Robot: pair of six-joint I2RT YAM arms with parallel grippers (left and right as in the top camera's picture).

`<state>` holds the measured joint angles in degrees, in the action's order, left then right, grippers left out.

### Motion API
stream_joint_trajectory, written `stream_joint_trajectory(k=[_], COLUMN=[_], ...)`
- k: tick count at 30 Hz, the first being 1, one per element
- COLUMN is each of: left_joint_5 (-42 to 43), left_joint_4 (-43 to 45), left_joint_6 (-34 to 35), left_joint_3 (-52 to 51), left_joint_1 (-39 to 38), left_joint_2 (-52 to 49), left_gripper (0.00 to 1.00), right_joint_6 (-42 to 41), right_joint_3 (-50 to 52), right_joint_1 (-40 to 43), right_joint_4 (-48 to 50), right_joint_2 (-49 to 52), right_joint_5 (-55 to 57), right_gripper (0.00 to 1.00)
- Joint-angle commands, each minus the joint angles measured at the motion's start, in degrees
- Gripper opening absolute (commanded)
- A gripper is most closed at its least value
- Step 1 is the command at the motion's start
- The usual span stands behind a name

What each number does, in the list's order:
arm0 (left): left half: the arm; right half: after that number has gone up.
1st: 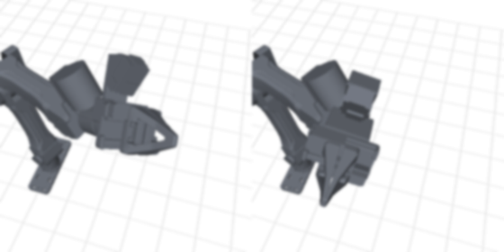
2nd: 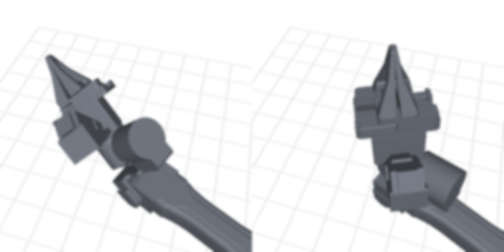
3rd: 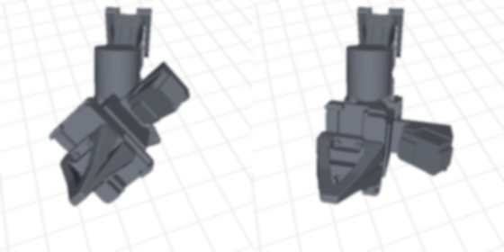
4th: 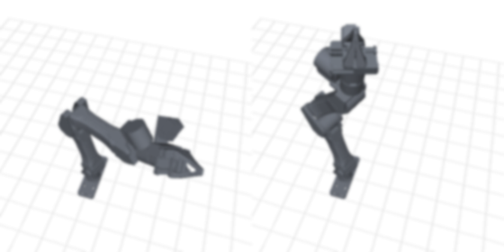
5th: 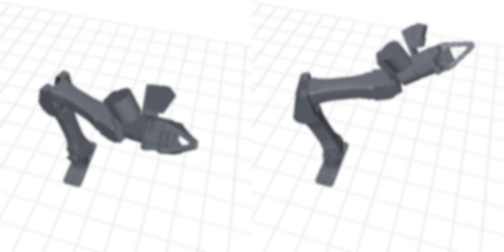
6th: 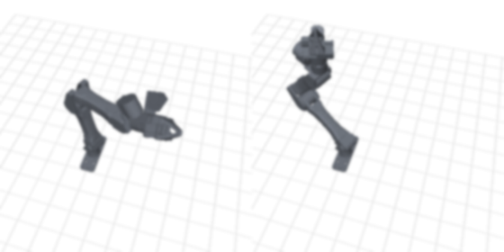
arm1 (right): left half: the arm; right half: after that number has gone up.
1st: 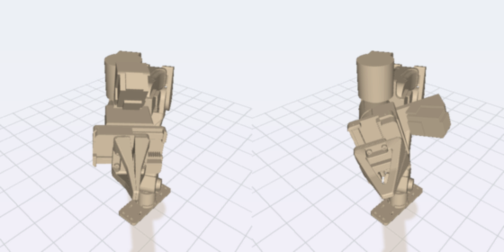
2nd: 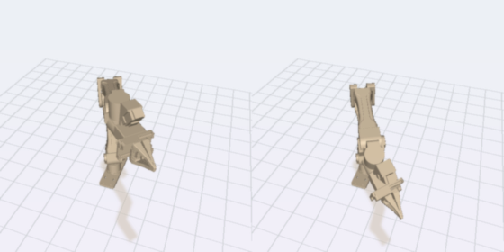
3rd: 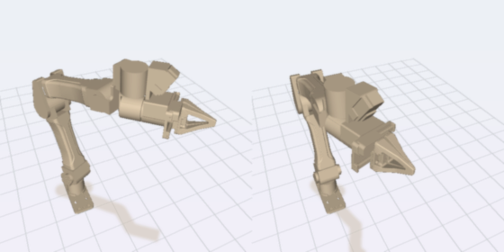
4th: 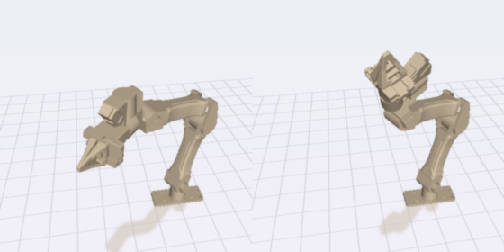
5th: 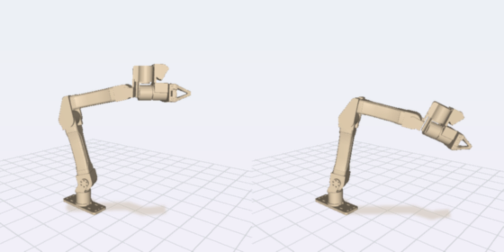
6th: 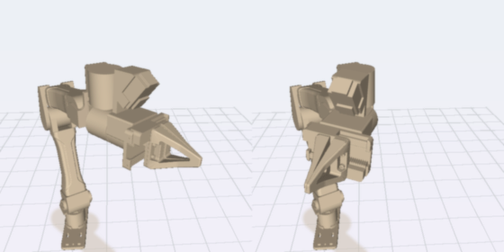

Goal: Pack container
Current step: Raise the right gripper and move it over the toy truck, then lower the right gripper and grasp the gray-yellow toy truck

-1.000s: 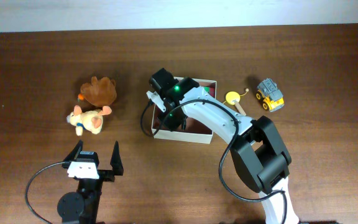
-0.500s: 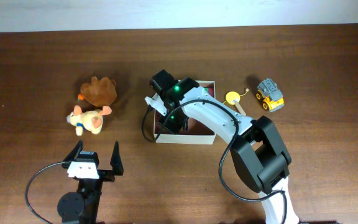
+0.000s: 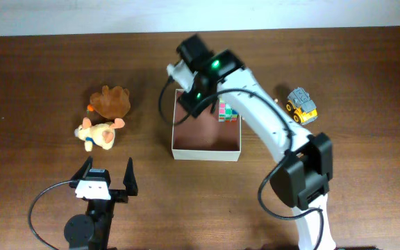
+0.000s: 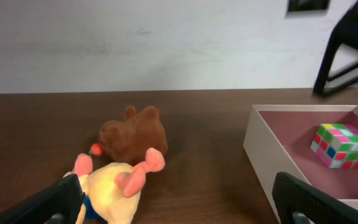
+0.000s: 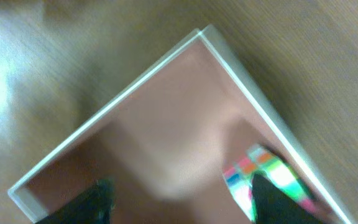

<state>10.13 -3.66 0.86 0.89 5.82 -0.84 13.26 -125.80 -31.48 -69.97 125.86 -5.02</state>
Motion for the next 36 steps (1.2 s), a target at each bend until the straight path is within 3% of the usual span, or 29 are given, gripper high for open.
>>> stream_joint_trajectory(k=[1, 6, 12, 20, 26, 36], left_joint_5=[0.6, 0.6, 0.6, 0.6, 0.6, 0.6], left_joint_4=[0.0, 0.0, 0.0, 0.0, 0.0, 0.0], left_joint_6=[-0.5, -0.5, -0.5, -0.5, -0.5, -0.5], left_joint_3=[-0.4, -0.3, -0.3, -0.3, -0.3, -0.3], left_joint_1=[0.3, 0.3, 0.3, 0.3, 0.3, 0.3], left_joint_2=[0.5, 0.5, 0.5, 0.5, 0.5, 0.5], left_gripper=[0.99, 0.99, 0.99, 0.99, 0.99, 0.99], right_joint_6=[-2.0, -1.9, -1.9, 5.2, 6.2, 7.4], right_joint_3=[-5.7, -7.9, -6.3, -2.8, 6.3, 21.7], right_joint_1=[4.0, 10.9, 19.8, 29.6, 35.7, 37.0], right_joint_4=[-3.3, -8.2, -11.0, -11.9, -7.2, 4.4], right_joint_2=[0.2, 0.2, 0.2, 0.3, 0.3, 0.3], right_joint_5=[2.7, 8.7, 12.6, 5.1, 2.1, 2.0], right_gripper=[0.73, 0.88, 0.98, 0.99, 0.99, 0.99])
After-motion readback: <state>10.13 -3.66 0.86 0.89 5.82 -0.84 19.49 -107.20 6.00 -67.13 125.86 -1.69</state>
